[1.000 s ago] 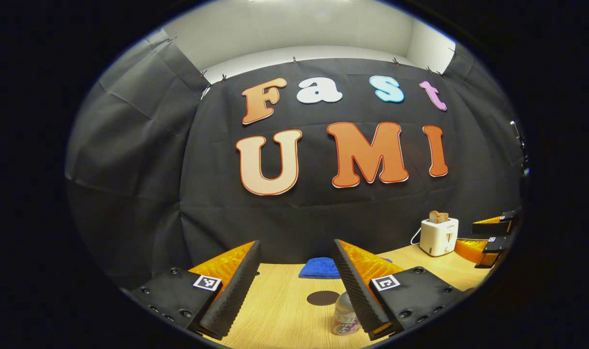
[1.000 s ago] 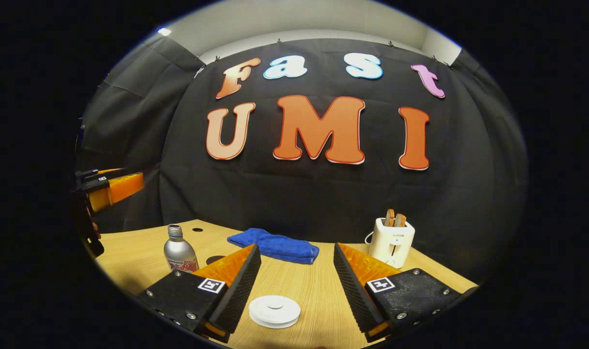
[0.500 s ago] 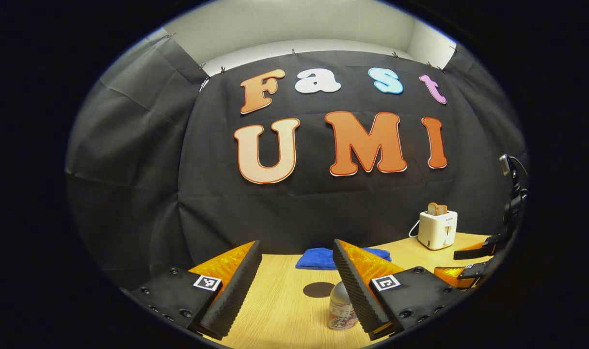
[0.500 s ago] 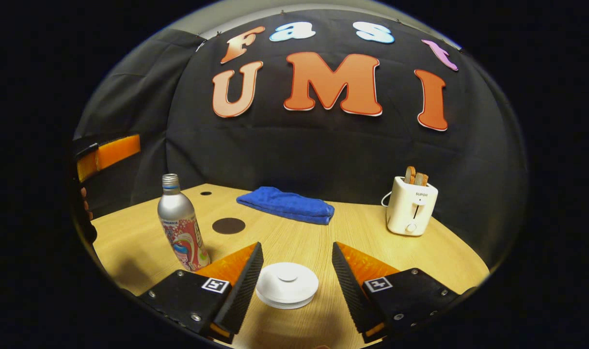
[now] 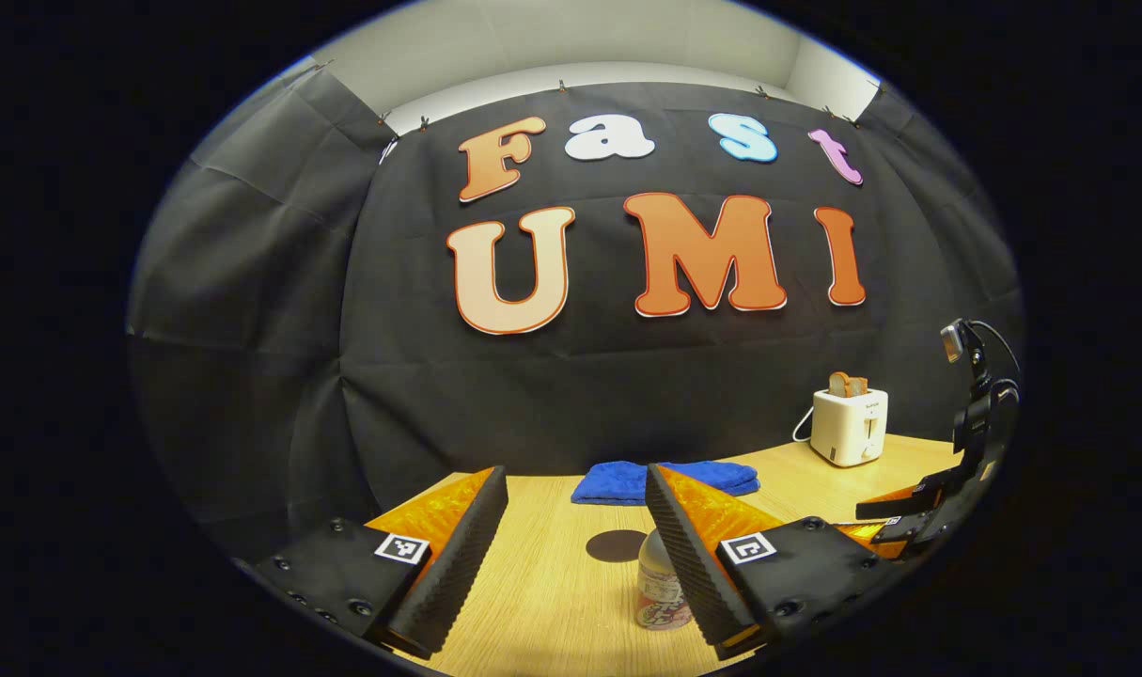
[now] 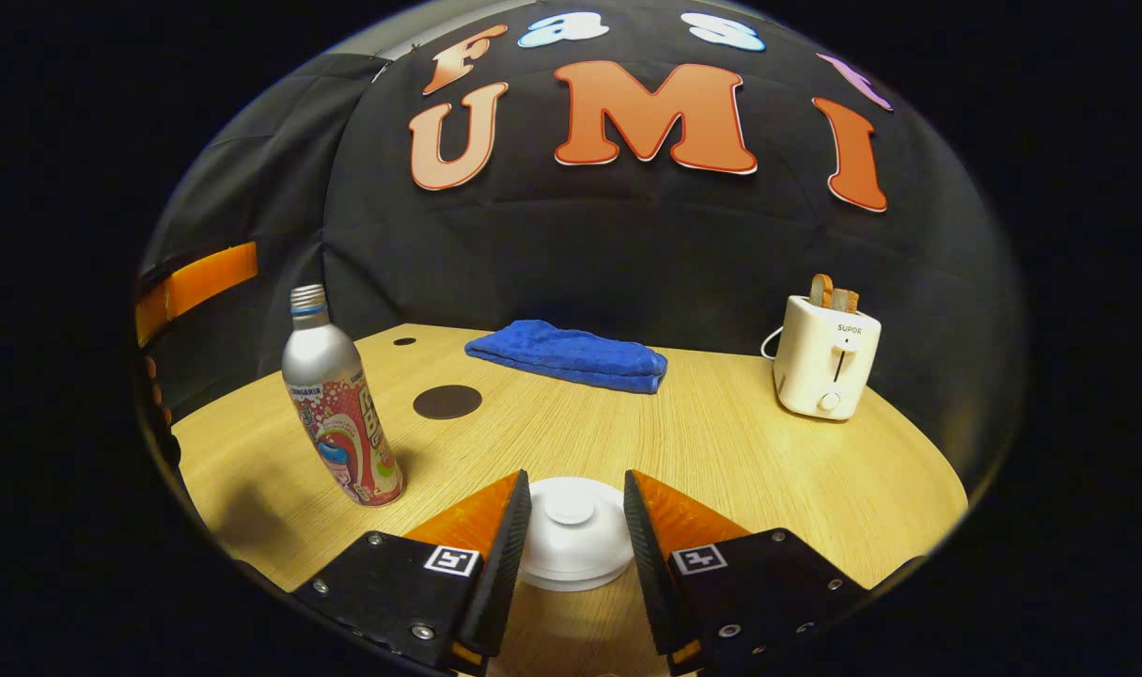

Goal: Open the teacup lid with one hand, grasp the water bottle and pour water into the teacup with the other hand; after pouring, place the water bottle on the coaster and then close the teacup lid.

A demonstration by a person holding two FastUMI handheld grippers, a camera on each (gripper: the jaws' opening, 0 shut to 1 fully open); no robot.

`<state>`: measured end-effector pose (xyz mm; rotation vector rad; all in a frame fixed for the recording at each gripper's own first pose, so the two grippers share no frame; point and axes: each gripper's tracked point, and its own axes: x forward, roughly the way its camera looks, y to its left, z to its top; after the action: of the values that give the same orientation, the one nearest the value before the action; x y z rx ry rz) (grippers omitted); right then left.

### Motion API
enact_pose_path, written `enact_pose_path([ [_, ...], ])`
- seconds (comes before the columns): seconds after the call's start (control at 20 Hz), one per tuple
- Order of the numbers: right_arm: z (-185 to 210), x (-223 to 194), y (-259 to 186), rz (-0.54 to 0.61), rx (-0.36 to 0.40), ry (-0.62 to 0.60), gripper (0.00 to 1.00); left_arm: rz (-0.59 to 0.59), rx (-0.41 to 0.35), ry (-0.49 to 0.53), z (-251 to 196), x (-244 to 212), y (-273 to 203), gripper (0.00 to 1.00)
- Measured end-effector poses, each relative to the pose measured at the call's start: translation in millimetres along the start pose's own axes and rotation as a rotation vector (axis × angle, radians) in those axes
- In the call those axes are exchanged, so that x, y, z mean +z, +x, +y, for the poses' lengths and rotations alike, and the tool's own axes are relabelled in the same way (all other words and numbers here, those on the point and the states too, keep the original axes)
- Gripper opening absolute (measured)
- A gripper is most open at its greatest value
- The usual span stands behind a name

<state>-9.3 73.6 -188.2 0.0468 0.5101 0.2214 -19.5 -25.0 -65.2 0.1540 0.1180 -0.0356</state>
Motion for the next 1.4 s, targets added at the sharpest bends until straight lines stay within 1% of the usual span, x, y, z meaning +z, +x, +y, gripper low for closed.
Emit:
enact_pose_path([
  [0.15, 2, 0, 5, -0.001, 0.007, -0.022, 0.53, 0.013, -0.006, 0.003, -4, -6, 0, 0.97],
  [0.2, 3, 0, 6, 0.0, 0.011, -0.027, 0.49, 0.015, -0.005, 0.004, -3, -6, 0, 0.99],
  [0.25, 3, 0, 7, 0.0, 0.016, -0.032, 0.46, 0.015, -0.005, 0.007, -3, -7, 0, 0.97],
  [0.3, 5, 0, 8, 0.0, 0.021, -0.037, 0.42, 0.015, -0.005, 0.01, -4, -7, 1, 0.97],
  [0.35, 1, 1, 8, -0.005, 0.005, -0.036, 0.41, 0.015, -0.004, 0.011, -4, -7, 0, 0.97],
  [0.4, -1, -1, 9, -0.001, 0.002, -0.033, 0.33, 0.019, -0.007, 0.01, -6, -9, 0, 1.0],
  [0.45, 0, 0, 10, -0.005, 0.007, -0.027, 0.28, 0.026, -0.012, 0.007, -7, -12, -1, 0.97],
  [0.5, 1, -1, 10, -0.003, 0.012, -0.019, 0.26, 0.036, -0.021, 0.003, -10, -15, -1, 0.97],
  [0.55, 1, 1, 9, -0.006, 0.015, -0.002, 0.25, 0.047, -0.032, 0.001, -13, -19, 0, 1.0],
  [0.65, 1, 8, 7, -0.03, 0.025, 0.018, 0.23, 0.07, -0.055, -0.001, -19, -26, -1, 1.0],
  [0.8, -3, 24, -1, -0.087, 0.022, 0.031, 0.23, 0.077, -0.086, -0.004, -29, -30, -1, 0.98],
  [0.95, -8, 33, -7, -0.113, 0.014, 0.041, 0.23, 0.111, -0.13, -0.029, -42, -45, -4, 0.98],
  [1.0, -10, 36, -10, -0.121, 0.009, 0.042, 0.23, 0.129, -0.141, -0.033, -45, -52, -3, 0.94],
  [1.1, -12, 36, -13, -0.12, 0.015, 0.037, 0.23, 0.18, -0.143, -0.037, -47, -67, -1, 1.0],
  [1.15, -15, 37, -14, -0.12, 0.009, 0.037, 0.23, 0.203, -0.148, -0.046, -49, -73, 1, 0.98],
  [1.4, -25, 44, -27, -0.144, -0.015, 0.033, 0.23, 0.269, -0.196, -0.099, -65, -97, 6, 0.98],
])
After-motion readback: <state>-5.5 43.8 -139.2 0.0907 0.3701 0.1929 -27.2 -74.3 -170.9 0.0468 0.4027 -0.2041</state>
